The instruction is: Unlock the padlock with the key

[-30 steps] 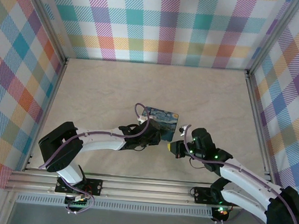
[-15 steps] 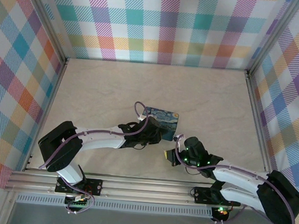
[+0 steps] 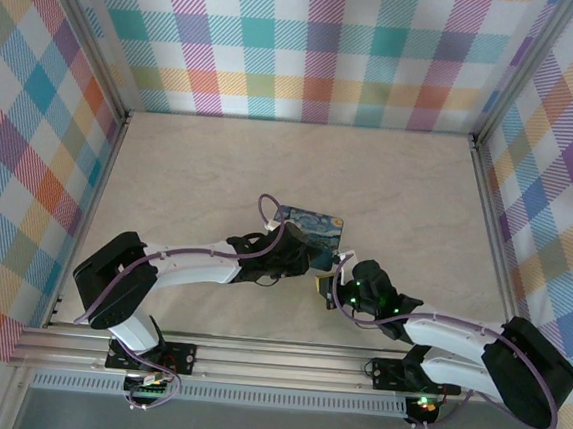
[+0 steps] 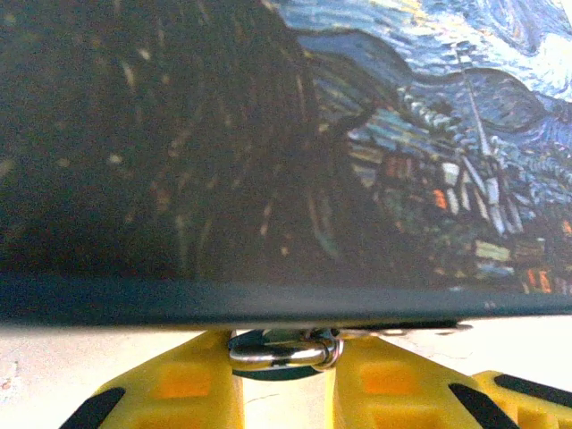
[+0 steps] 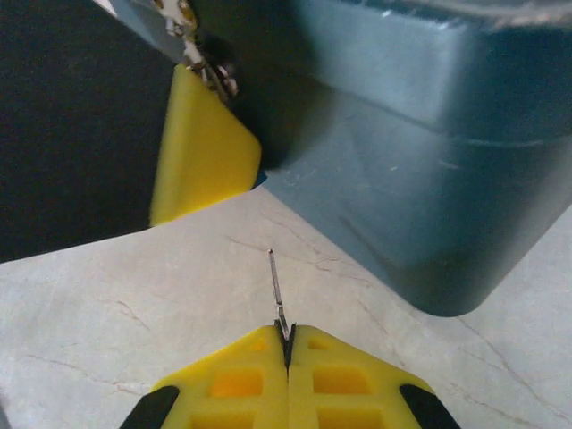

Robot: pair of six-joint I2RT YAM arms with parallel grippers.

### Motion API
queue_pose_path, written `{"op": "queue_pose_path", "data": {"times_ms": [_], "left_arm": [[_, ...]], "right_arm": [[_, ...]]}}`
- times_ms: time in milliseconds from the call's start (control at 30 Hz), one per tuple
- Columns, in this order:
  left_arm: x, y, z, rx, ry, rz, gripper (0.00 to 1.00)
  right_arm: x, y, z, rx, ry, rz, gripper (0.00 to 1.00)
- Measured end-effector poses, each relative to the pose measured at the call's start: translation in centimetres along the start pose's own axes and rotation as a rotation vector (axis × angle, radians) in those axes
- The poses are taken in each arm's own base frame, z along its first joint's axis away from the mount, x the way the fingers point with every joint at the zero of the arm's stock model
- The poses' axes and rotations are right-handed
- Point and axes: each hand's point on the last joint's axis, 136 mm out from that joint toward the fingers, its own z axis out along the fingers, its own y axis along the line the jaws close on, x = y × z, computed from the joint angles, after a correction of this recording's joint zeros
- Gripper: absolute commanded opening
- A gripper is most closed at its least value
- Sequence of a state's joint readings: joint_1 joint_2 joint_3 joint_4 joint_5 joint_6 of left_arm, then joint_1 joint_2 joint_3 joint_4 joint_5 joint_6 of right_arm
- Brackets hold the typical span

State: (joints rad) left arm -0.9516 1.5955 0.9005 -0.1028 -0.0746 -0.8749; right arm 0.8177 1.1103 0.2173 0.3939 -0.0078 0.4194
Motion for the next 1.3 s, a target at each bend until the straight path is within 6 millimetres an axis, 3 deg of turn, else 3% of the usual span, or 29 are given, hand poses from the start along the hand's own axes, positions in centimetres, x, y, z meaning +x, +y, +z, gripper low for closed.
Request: {"op": "queue_pose_path", "data": {"times_ms": [300, 667, 1300], "left_arm": [[0.0, -0.1, 0.0, 0.004, 0.005, -0.001, 0.22], [-0.1, -0.5, -0.2, 0.010, 0.010, -0.008, 0.22], [0.0, -0.3, -0.2, 0.007, 0.018, -0.023, 0.22]], "right_arm": [[0.6, -1.1, 0.9, 0.031, 0.021, -0.018, 0.00], [-0.9, 1.0, 1.9, -0.089, -0.046, -0.088, 0.00], [-0.5, 0.7, 2.5, -0.093, -0.059, -0.096, 0.00]]}}
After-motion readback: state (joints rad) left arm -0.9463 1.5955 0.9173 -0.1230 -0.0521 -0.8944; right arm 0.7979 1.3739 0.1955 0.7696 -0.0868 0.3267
